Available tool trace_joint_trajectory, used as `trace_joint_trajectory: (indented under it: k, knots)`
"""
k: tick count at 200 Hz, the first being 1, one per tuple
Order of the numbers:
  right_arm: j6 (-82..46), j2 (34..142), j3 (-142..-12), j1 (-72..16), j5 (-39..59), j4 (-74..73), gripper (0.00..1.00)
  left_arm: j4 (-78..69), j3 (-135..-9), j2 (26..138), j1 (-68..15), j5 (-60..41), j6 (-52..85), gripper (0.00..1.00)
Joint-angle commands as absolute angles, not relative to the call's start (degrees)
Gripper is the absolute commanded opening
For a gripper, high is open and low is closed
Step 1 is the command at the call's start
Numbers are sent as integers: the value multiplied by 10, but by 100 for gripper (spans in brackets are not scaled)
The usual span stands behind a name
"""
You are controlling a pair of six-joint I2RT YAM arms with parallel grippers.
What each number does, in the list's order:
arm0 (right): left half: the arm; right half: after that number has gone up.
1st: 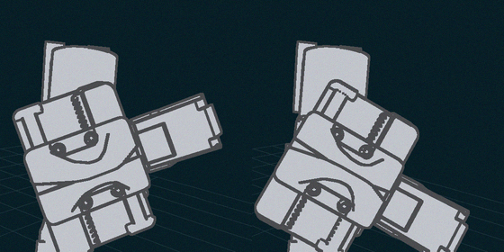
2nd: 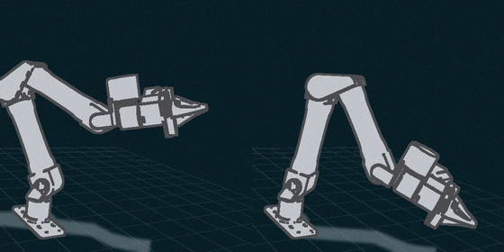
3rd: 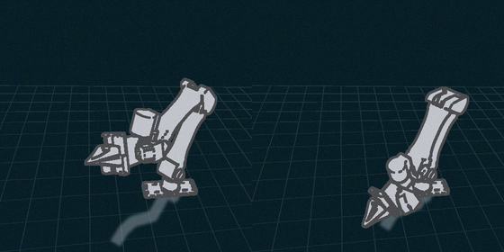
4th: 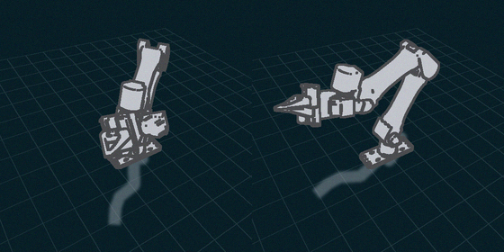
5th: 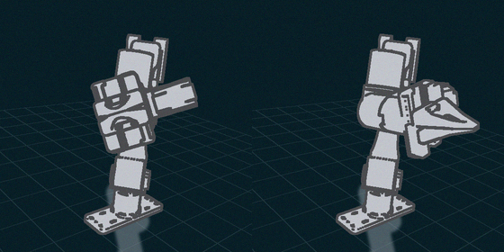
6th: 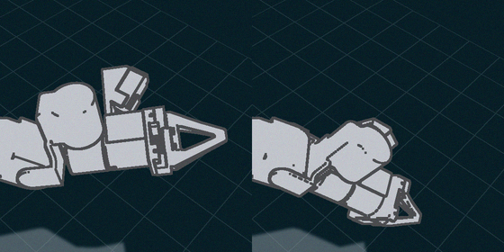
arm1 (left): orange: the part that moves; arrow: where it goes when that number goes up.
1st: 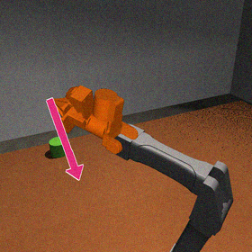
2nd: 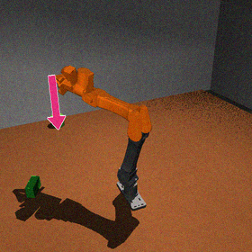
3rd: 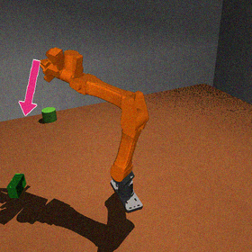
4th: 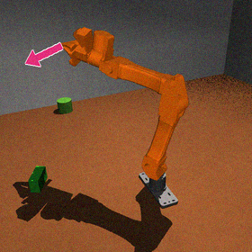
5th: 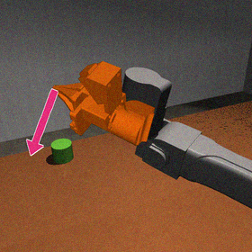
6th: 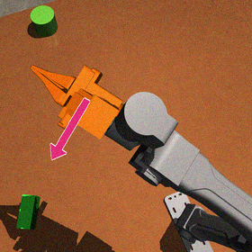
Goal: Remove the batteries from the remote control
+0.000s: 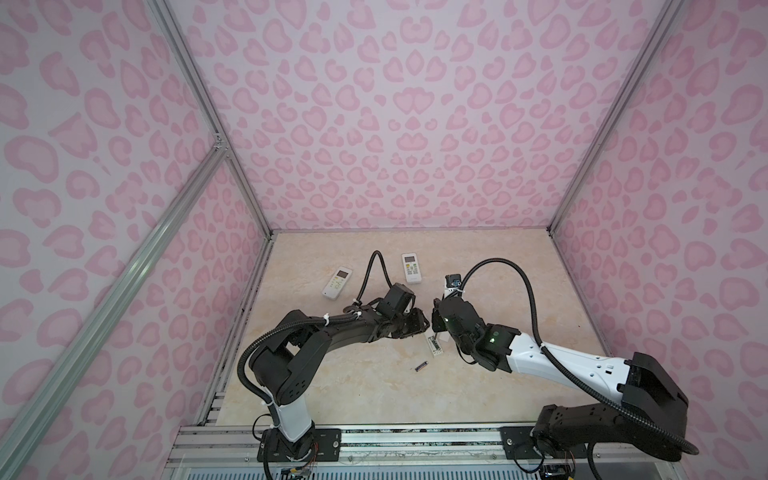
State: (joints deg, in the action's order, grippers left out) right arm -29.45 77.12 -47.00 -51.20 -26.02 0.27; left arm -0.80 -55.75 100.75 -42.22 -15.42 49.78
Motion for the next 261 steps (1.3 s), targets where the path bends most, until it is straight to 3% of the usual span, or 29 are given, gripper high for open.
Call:
trace_joint_trajectory:
  k: [1,65,261]
  knots:
    - [-317,779,-462,-506,-241,-9,0,0,-555,992,-421,-152,487,45]
    - [-318,788,-460,-495,-238,-12,0,-41,-478,971,-434,-163,523,32]
    - [-351,806,-453,-474,-181,-33,0,-77,-456,998,-472,-159,570,23]
